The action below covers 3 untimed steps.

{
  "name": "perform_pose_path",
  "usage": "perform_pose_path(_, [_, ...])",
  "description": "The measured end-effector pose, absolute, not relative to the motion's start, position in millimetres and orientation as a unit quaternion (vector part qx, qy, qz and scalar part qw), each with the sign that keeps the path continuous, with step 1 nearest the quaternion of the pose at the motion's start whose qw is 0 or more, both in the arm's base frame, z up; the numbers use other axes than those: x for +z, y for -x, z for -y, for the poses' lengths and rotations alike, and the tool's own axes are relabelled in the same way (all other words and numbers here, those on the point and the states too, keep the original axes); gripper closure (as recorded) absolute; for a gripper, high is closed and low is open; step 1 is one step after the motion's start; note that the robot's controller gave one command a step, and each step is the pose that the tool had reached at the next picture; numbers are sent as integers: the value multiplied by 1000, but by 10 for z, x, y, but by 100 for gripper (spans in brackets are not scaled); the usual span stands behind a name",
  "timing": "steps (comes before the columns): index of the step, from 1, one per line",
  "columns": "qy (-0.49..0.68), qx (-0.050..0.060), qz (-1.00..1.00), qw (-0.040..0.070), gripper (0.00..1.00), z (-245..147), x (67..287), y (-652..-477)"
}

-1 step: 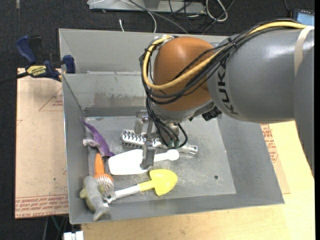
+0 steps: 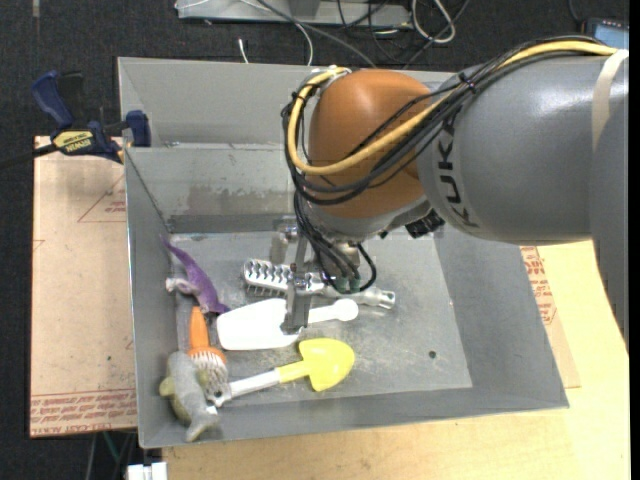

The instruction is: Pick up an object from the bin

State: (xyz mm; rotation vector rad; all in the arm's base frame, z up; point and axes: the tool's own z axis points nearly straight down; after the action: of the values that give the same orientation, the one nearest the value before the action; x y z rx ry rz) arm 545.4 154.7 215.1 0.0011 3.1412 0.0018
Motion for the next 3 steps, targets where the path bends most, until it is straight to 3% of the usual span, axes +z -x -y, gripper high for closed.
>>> perform_pose_path(1, [8,1,-1000,2,0,-1168,747,-6091])
perform_pose_path(2, [28,4,-1000,7,0,-957,706,-6098])
perform_pose_path(3, [14,3,-1000,3,0,-1108,635,-6098])
